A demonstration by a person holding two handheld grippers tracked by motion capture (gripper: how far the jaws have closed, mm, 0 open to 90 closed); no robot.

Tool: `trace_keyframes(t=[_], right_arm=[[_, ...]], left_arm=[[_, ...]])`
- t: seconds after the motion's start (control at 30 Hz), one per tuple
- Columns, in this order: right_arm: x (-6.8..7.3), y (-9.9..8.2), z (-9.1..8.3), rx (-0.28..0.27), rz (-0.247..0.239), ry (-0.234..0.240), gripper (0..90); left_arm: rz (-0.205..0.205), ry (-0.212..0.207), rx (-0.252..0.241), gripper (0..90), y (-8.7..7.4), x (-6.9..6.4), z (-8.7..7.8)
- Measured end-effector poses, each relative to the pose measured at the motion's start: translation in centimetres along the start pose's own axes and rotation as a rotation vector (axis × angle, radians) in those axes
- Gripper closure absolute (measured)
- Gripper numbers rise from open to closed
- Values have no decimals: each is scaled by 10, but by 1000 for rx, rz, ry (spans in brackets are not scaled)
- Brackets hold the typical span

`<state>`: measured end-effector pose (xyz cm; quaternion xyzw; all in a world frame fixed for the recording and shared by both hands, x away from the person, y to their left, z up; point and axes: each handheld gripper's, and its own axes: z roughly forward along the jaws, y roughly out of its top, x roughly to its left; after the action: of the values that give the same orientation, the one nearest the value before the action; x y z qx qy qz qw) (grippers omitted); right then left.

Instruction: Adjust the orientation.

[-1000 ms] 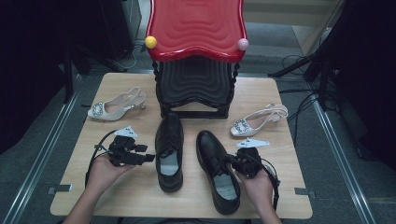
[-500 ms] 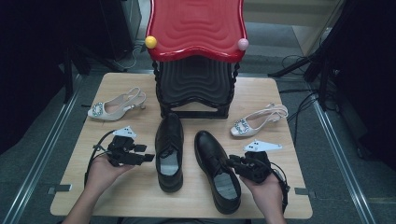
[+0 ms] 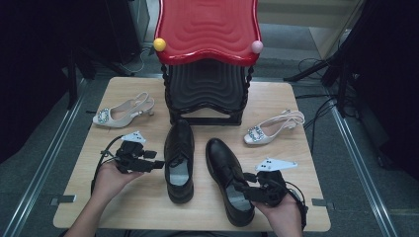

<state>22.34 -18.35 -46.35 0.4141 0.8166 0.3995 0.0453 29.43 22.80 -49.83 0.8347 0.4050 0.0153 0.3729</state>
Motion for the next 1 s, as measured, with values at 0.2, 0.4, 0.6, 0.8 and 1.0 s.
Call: trace_keyframes(t=[0.2,0.4,0.6,0.8,1.0], right_arm=[[-4,-5,1,23,-2,11,460],[-9,-11,10,64,2,-50,501],[-14,-6,22,31,20,-70,582],[-8,-5,20,0,-5,-111,707],[-6,-1,20,-35,-18,-133,788]], left_arm=[[1,2,0,404,0,0,0],[2,3,0,404,0,0,0],[6,4,-1,406,0,0,0],[3,4,-3,405,-1,-1,0],[6,6,-2,404,-2,-2,-1]])
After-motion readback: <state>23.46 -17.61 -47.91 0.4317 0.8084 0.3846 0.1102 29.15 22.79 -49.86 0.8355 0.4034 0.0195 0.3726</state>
